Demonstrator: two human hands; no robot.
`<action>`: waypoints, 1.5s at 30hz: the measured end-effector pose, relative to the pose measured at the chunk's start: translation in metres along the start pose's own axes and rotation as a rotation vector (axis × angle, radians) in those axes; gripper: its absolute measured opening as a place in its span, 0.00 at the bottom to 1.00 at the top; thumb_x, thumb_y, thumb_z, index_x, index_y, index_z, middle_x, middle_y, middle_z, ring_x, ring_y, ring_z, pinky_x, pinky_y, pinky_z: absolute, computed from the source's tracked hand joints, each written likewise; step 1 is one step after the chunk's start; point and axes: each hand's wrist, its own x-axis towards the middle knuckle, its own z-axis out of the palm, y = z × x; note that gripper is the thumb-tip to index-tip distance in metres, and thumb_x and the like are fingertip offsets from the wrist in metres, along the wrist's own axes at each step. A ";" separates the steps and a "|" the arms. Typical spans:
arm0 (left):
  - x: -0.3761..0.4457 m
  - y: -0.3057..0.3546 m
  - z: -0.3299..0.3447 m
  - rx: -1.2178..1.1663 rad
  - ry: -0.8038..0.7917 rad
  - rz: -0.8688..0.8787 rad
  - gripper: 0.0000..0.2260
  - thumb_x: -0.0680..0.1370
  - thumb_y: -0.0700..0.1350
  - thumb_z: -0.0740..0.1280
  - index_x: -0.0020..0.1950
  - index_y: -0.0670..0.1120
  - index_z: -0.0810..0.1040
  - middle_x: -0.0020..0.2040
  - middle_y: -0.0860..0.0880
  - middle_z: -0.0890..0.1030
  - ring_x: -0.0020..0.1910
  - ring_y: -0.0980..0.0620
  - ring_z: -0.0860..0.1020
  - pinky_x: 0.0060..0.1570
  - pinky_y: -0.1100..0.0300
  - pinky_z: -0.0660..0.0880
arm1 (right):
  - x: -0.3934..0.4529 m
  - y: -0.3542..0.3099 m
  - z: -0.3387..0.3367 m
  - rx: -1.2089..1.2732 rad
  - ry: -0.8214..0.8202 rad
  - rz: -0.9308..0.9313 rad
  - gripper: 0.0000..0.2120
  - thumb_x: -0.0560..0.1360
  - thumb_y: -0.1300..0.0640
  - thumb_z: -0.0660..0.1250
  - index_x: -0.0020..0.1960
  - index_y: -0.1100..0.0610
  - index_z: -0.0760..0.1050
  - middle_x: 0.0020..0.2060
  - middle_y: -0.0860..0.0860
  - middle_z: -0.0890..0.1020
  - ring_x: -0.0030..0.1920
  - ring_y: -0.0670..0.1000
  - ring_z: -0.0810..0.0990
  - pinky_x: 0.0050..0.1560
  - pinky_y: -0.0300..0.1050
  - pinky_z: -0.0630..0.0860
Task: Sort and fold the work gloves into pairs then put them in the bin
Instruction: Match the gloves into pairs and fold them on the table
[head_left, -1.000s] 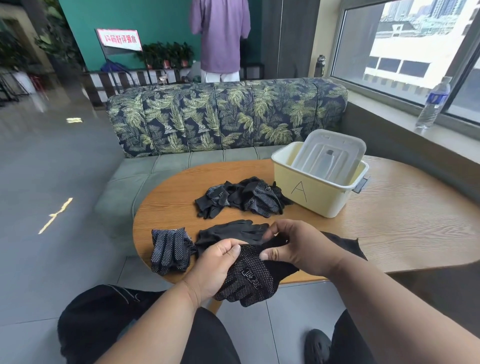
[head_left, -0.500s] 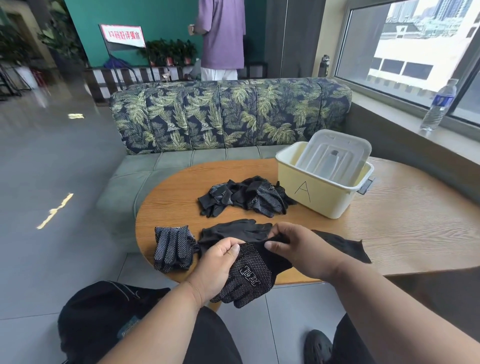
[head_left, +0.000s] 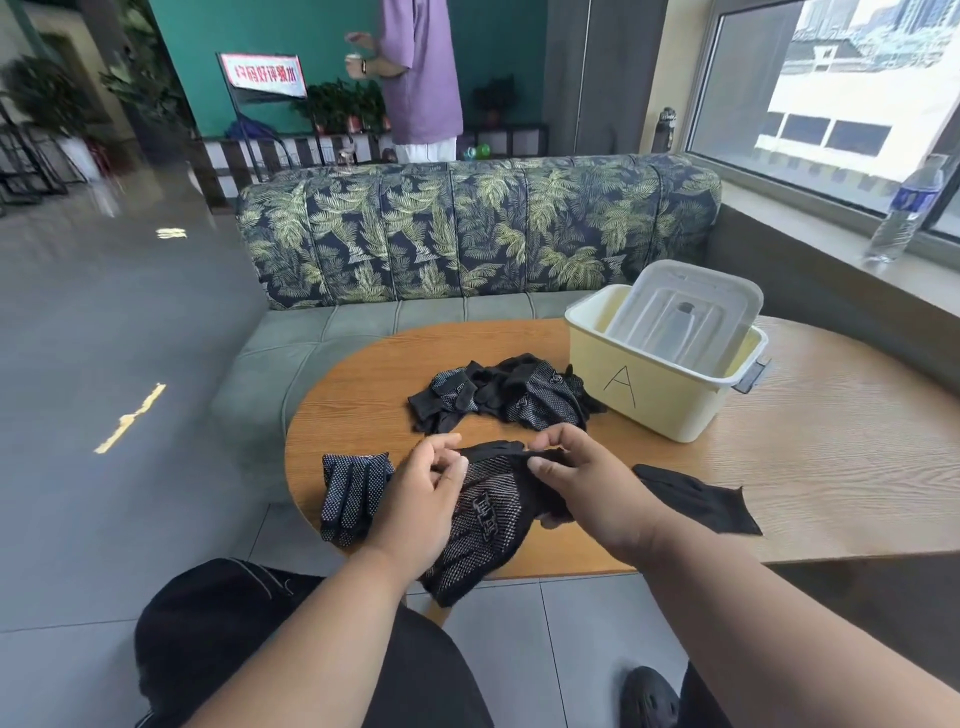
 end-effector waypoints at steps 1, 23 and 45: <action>0.001 0.000 0.002 0.052 0.017 0.012 0.13 0.84 0.53 0.62 0.68 0.58 0.74 0.59 0.60 0.77 0.53 0.62 0.77 0.56 0.59 0.76 | 0.004 0.012 -0.007 -0.039 0.022 0.026 0.03 0.85 0.60 0.64 0.57 0.55 0.74 0.47 0.58 0.84 0.36 0.54 0.82 0.37 0.52 0.81; -0.039 -0.054 0.049 0.595 -0.286 0.399 0.11 0.77 0.59 0.70 0.55 0.56 0.83 0.63 0.60 0.78 0.66 0.59 0.69 0.70 0.58 0.67 | 0.012 0.095 -0.049 -0.377 0.244 0.149 0.08 0.83 0.54 0.66 0.62 0.45 0.75 0.47 0.50 0.85 0.42 0.56 0.86 0.39 0.53 0.86; -0.041 -0.056 0.058 0.787 -0.249 0.510 0.15 0.63 0.50 0.77 0.47 0.57 0.79 0.48 0.60 0.79 0.49 0.55 0.76 0.49 0.58 0.80 | 0.018 0.105 -0.050 -0.289 0.256 0.154 0.06 0.84 0.55 0.65 0.60 0.48 0.77 0.47 0.54 0.84 0.39 0.56 0.85 0.36 0.52 0.86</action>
